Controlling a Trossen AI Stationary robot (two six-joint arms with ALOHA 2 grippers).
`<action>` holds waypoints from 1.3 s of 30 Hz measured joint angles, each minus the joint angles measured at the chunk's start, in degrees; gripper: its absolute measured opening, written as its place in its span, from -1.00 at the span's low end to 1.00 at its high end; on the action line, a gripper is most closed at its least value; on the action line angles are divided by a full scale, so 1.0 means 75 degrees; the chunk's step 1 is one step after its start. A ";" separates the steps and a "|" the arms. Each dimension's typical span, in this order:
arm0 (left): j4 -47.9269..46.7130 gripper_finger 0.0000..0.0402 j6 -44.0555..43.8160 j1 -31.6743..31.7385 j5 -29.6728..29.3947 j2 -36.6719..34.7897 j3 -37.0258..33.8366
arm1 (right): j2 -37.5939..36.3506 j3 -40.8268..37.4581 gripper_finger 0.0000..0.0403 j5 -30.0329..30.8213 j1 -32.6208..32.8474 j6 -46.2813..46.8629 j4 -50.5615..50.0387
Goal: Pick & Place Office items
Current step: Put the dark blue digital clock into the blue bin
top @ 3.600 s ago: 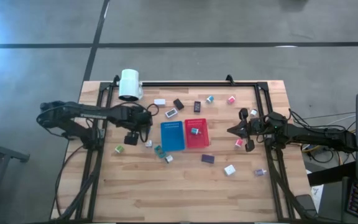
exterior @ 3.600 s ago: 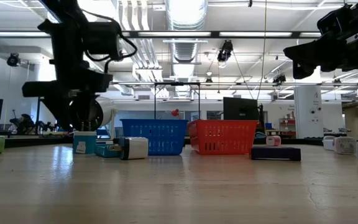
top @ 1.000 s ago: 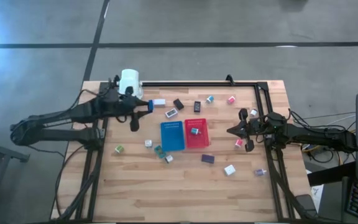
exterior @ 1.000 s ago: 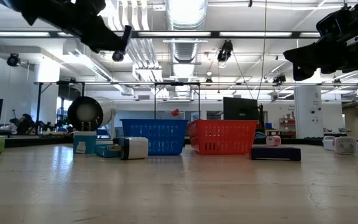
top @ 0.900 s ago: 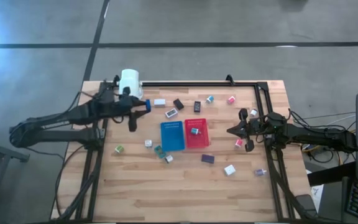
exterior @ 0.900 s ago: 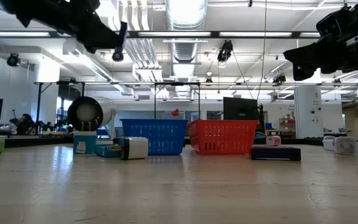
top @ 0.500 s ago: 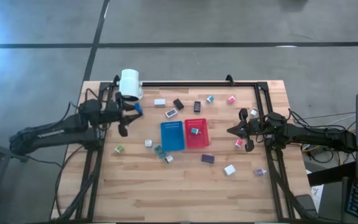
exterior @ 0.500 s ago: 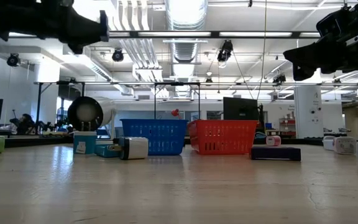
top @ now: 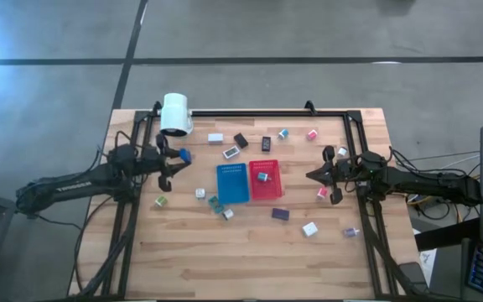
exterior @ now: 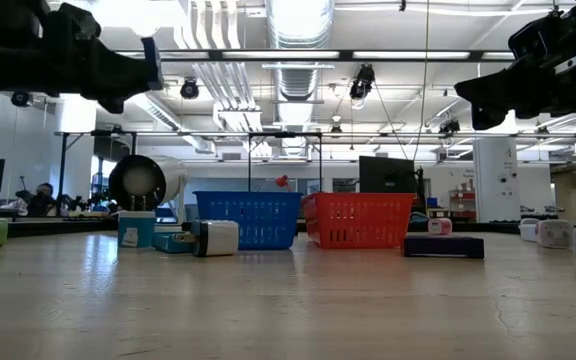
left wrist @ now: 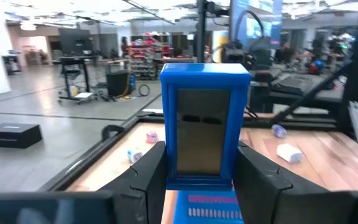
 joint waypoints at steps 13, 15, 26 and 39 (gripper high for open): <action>0.0726 -0.28 0.0061 0.0000 0.0492 -0.0035 -0.0746 | 0.0003 0.0000 -0.96 0.0000 -0.0003 0.0020 -0.0001; 0.0947 -0.28 0.0012 -0.0003 0.0491 -0.0038 -0.0855 | 0.0009 0.0000 -0.96 -0.0001 -0.0002 0.0020 -0.0001; 0.0946 -0.28 -0.0049 -0.0003 0.0488 -0.0038 -0.0851 | 0.0009 0.0000 -0.96 -0.0003 -0.0003 0.0000 -0.0002; 0.0877 -0.28 0.0030 -0.0003 0.0488 -0.0038 -0.0854 | 0.0006 0.0000 -0.96 -0.0003 -0.0003 -0.0003 -0.0002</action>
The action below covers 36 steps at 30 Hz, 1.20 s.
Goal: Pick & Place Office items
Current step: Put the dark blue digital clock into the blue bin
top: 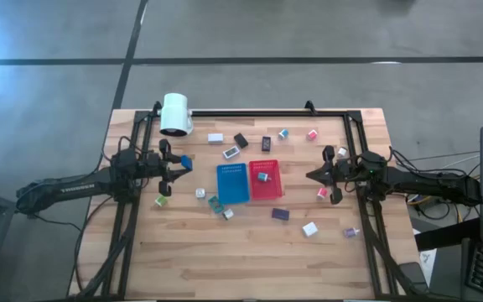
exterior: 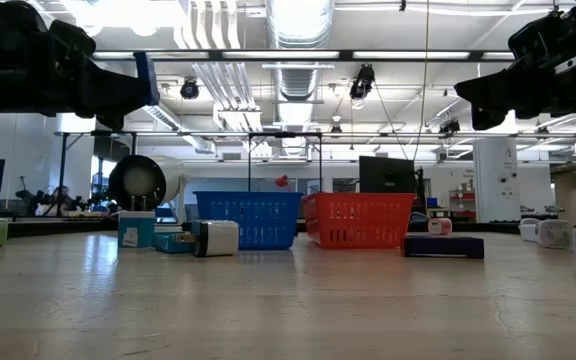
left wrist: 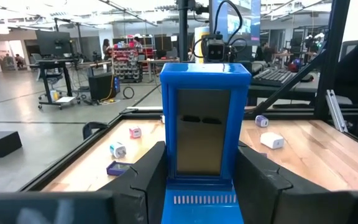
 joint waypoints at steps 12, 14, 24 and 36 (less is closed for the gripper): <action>-0.1303 -0.28 -0.0608 -0.0032 -0.0878 0.0657 0.1302 | -0.0009 0.0000 -0.96 0.0359 0.0003 -0.0003 0.0012; -0.1754 -0.28 -0.0612 -0.0038 -0.0889 0.1104 0.1878 | -0.0006 0.0000 -0.96 0.0393 0.0000 -0.0003 0.0016; -0.3946 -0.28 -0.0201 -0.0322 -0.1603 0.4324 0.4575 | -0.0004 0.0000 -0.96 0.0393 0.0003 -0.0006 0.0029; -0.5055 -0.28 0.0251 -0.1280 -0.1817 0.7731 0.6734 | 0.0003 0.0000 -0.96 0.0393 0.0000 -0.0006 0.0023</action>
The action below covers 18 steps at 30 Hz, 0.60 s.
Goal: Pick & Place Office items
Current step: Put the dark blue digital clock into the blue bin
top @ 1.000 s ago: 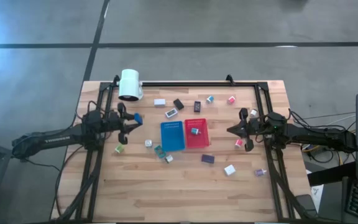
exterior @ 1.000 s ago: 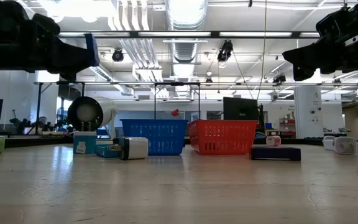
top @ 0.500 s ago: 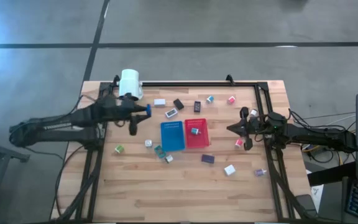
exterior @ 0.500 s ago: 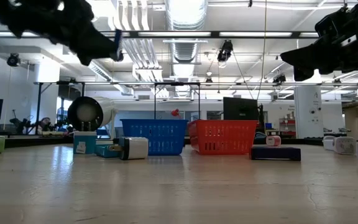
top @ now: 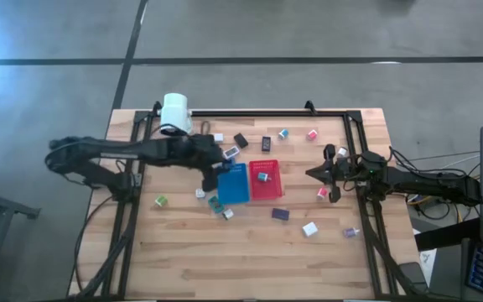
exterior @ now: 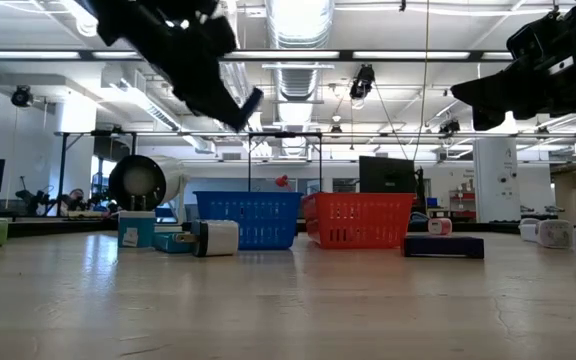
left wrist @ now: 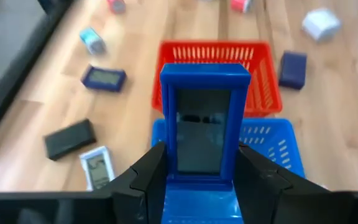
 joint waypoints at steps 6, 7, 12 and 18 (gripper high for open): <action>-0.0208 -0.28 -0.0161 -0.0032 -0.0022 0.1244 0.0361 | 0.0000 0.0000 -0.96 0.0000 0.0001 0.0000 -0.0003; -0.0217 -0.28 -0.0178 -0.0032 -0.0022 0.1409 0.0376 | 0.0000 0.0000 -0.96 0.0000 0.0002 0.0000 -0.0003; -0.0287 -0.28 -0.0204 -0.0032 -0.0022 0.2063 0.0497 | 0.0000 0.0000 -0.96 0.0000 0.0002 -0.0046 -0.0003; -0.0484 -0.28 -0.0204 -0.0032 -0.0019 0.2667 0.0766 | -0.0003 0.0000 -0.96 0.0000 0.0000 -0.0082 -0.0003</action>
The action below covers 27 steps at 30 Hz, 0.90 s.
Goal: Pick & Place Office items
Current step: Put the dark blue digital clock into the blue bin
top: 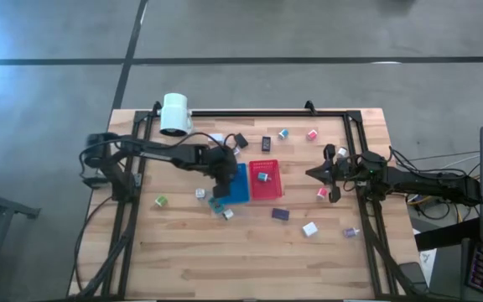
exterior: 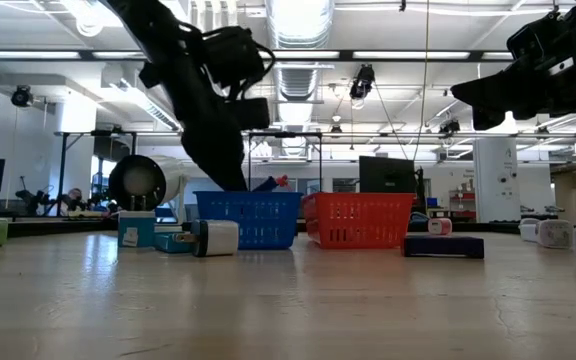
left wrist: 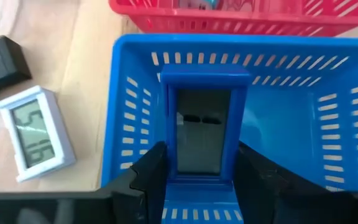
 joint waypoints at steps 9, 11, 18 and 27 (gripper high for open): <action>-0.0075 -0.28 0.0032 -0.0011 0.0009 0.0516 0.0115 | -0.0001 0.0000 -0.96 0.0032 0.0000 -0.0006 -0.0009; -0.0078 -0.28 0.0102 -0.0011 0.0032 0.0652 0.0115 | -0.0006 0.0000 -0.96 0.0044 0.0000 -0.0006 -0.0015; 0.0000 -0.28 0.0199 -0.0011 0.0035 0.0862 0.0150 | -0.0006 0.0000 -0.96 0.0061 0.0001 -0.0006 -0.0015; -0.0064 -0.06 0.0195 -0.0011 0.0032 0.0878 0.0205 | -0.0003 0.0000 -0.96 0.0061 0.0001 -0.0006 -0.0023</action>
